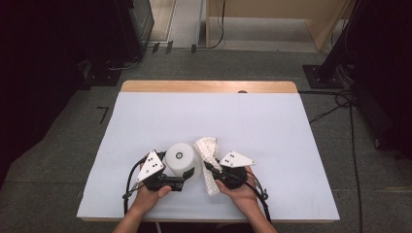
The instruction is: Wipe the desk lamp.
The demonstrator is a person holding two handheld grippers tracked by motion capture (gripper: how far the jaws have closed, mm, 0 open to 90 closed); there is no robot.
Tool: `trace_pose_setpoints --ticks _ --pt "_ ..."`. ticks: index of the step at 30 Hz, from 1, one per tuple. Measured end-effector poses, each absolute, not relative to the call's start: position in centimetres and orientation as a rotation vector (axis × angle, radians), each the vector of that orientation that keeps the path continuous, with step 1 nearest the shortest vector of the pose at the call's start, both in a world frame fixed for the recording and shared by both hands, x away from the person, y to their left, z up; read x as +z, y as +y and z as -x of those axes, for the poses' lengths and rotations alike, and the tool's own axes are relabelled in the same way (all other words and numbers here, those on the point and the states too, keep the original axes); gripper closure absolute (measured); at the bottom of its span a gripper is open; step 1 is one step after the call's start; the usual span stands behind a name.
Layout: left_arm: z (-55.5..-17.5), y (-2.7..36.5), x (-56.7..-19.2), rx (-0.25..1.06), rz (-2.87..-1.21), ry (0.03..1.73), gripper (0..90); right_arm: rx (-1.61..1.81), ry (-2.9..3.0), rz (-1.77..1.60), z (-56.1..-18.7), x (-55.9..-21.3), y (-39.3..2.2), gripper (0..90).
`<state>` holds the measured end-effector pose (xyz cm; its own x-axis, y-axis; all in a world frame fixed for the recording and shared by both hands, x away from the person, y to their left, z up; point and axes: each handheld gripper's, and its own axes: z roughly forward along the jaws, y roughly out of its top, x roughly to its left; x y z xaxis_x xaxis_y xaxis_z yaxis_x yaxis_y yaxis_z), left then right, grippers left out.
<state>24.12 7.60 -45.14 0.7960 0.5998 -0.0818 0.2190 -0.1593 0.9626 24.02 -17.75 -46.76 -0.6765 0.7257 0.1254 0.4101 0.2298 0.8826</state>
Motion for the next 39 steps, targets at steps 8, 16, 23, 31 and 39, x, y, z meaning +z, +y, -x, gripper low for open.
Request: trace_pose_setpoints --ticks 8,16,23,31,39 --pt "-24.1 7.3 -45.4 0.383 -1.75 0.631 8.6 1.467 2.172 -1.042 -23.5 -45.8 -17.4 75.3" --pt "-24.2 7.3 -45.4 0.402 -1.762 0.633 8.6 1.419 2.238 -1.066 -23.8 -46.8 -16.9 75.2" --pt "-24.2 7.1 -45.6 0.416 -1.779 0.631 8.6 1.469 2.129 -1.082 -23.7 -45.1 -18.3 75.3" --pt "-24.3 6.8 -45.7 0.408 -1.782 0.631 8.6 1.514 2.145 -0.998 -23.0 -44.3 -17.4 75.2" --pt "-24.4 6.5 -45.9 0.424 -1.784 0.649 8.6 1.543 2.122 -0.973 -22.6 -43.4 -17.7 75.1"
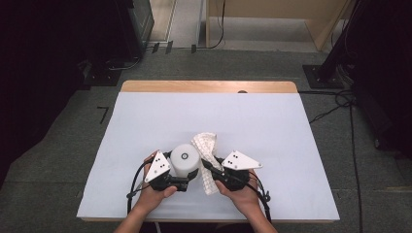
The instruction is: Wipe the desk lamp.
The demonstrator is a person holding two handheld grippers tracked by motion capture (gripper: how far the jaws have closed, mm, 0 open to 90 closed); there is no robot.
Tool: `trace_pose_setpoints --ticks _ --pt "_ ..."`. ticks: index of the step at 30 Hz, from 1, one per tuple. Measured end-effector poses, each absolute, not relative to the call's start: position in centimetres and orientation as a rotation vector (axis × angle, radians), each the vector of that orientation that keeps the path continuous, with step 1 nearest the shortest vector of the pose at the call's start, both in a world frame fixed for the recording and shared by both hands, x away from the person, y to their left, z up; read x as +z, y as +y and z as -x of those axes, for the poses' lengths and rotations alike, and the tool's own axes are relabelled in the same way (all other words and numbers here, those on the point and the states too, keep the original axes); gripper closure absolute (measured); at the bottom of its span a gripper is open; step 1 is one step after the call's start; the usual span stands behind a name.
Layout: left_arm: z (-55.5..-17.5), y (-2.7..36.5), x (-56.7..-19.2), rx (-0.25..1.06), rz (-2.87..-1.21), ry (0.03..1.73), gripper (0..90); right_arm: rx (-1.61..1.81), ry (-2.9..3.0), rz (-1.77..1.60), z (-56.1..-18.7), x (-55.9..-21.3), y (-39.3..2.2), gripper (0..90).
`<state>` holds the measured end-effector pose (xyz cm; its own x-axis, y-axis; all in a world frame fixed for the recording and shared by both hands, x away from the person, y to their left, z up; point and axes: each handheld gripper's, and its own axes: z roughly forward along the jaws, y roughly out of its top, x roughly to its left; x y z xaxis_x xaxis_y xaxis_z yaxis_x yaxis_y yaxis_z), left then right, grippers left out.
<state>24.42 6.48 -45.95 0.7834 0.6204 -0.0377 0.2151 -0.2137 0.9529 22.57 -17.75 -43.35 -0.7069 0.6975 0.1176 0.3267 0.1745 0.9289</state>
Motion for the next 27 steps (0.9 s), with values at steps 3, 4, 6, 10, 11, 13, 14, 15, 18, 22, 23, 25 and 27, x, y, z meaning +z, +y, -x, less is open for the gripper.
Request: trace_pose_setpoints --ticks 3,4,6,10,11,13,14,15,18,22,23,25,27 --pt "-24.7 6.6 -46.1 0.448 -1.78 0.67 8.6 1.481 2.163 -1.018 -23.1 -44.6 -17.6 75.1" --pt "-24.7 6.7 -46.1 0.456 -1.783 0.671 8.6 1.468 2.169 -1.031 -23.3 -45.0 -17.6 75.0" --pt "-24.8 6.6 -46.3 0.472 -1.788 0.676 8.6 1.469 2.16 -1.042 -23.4 -45.1 -17.9 75.0" --pt "-25.1 6.4 -47.0 0.483 -1.815 0.678 8.6 1.484 2.125 -1.072 -23.8 -45.0 -18.7 75.0" --pt "-25.2 6.3 -47.2 0.477 -1.826 0.677 8.6 1.486 2.122 -1.083 -23.8 -45.1 -18.9 75.0" --pt "-25.2 6.2 -47.5 0.473 -1.839 0.673 8.5 1.479 2.122 -1.09 -23.9 -45.2 -19.0 75.0" --pt "-25.2 6.1 -47.6 0.475 -1.847 0.674 8.5 1.476 2.124 -1.09 -23.9 -45.3 -19.0 75.0" --pt "-25.2 6.1 -47.7 0.473 -1.841 0.678 8.5 1.475 2.127 -1.089 -23.9 -45.3 -19.0 75.0" --pt "-25.2 6.2 -47.5 0.453 -1.827 0.702 7.2 1.474 2.128 -1.091 -24.0 -45.5 -19.1 75.0" --pt "-24.6 6.1 -47.0 0.488 -1.794 0.763 2.6 1.464 2.126 -1.098 -24.0 -45.6 -19.2 74.8" --pt "-24.4 6.0 -47.0 0.501 -1.793 0.784 2.2 1.463 2.127 -1.097 -24.0 -45.6 -19.2 74.8" --pt "-24.0 5.6 -47.1 0.523 -1.787 0.844 1.2 1.463 2.12 -1.095 -24.1 -45.6 -19.3 74.8" --pt "-23.5 5.0 -47.1 0.541 -1.788 0.941 1.3 1.46 2.117 -1.102 -24.1 -45.6 -19.4 74.8"
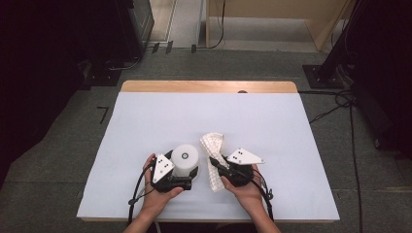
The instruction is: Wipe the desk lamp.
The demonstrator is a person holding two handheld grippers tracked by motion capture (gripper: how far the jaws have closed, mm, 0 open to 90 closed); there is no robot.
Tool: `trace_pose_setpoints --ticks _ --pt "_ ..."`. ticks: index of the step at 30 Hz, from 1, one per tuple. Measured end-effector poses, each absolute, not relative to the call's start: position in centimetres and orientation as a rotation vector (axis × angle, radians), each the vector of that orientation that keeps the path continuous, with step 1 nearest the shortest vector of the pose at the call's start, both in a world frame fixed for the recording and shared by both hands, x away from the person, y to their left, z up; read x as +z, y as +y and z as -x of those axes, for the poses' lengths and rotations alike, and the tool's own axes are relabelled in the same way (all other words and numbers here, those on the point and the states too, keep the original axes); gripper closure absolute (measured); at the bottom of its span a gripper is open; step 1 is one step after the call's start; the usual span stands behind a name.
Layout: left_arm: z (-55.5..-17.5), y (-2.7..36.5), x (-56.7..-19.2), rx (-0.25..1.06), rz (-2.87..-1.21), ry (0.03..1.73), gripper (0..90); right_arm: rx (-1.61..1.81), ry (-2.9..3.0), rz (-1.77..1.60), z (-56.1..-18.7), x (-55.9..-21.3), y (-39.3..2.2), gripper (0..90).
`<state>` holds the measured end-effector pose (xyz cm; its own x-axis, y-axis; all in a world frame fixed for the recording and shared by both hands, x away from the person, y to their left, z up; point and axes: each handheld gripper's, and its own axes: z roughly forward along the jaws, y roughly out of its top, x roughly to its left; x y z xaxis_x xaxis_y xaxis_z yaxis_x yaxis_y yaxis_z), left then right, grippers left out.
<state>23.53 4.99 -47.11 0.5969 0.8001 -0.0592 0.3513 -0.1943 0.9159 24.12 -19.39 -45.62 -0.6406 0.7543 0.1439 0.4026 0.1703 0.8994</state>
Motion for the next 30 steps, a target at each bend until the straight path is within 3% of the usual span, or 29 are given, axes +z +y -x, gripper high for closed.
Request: trace_pose_setpoints --ticks 4,8,12,30 --pt "-23.0 3.8 -47.3 0.625 -1.781 1.029 1.5 1.456 2.121 -1.105 -24.2 -45.8 -19.4 74.6" --pt "-23.5 3.6 -47.5 0.58 -1.771 1.067 2.6 1.453 2.134 -1.105 -24.2 -46.1 -19.2 74.6" --pt "-23.4 3.6 -47.3 0.618 -1.762 1.051 8.2 1.453 2.142 -1.105 -24.2 -46.3 -18.8 74.5" --pt "-24.3 7.1 -45.2 0.385 -1.735 0.71 8.6 1.487 2.202 -1.097 -24.0 -46.8 -17.9 74.6"
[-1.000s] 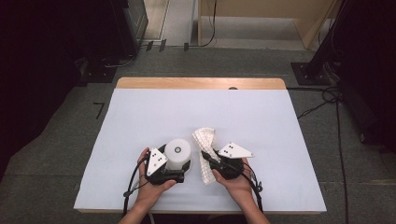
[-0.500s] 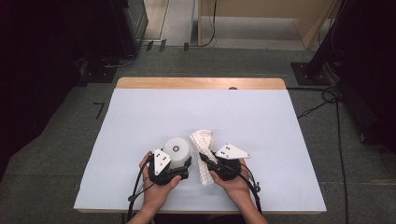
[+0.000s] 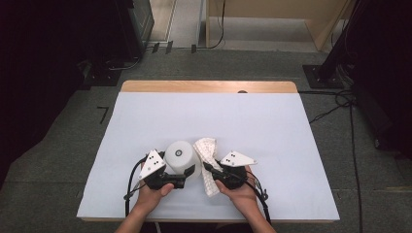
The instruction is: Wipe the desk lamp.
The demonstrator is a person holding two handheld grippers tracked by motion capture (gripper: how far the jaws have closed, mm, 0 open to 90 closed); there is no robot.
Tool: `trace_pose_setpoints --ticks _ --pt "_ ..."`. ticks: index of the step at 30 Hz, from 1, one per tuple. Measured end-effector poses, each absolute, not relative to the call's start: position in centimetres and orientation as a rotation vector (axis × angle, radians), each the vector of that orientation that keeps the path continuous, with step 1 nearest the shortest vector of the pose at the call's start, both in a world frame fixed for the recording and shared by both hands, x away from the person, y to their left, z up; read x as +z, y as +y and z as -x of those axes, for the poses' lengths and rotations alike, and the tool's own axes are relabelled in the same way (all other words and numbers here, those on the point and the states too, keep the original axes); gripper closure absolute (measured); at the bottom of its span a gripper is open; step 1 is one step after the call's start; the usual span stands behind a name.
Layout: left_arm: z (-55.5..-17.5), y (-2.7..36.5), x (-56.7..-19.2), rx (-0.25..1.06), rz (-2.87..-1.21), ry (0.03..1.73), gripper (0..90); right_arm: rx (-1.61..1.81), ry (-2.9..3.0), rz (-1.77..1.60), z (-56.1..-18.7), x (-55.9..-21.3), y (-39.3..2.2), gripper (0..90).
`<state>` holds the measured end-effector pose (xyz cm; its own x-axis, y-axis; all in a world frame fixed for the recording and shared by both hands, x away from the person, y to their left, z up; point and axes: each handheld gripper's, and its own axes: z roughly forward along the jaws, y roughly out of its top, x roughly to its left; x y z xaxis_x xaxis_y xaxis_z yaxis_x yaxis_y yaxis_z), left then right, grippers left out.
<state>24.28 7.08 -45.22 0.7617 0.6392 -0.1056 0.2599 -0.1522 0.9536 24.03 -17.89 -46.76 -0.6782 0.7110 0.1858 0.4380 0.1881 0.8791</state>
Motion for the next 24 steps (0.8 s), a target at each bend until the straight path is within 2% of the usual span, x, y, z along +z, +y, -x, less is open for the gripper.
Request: trace_pose_setpoints --ticks 15,24 --pt "-24.3 6.4 -45.6 0.401 -1.794 0.684 8.6 1.649 2.088 -0.963 -22.6 -43.7 -18.6 74.6" --pt "-24.5 6.9 -45.4 0.405 -1.782 0.708 8.7 1.58 2.152 -1.016 -23.0 -45.1 -17.5 74.7"
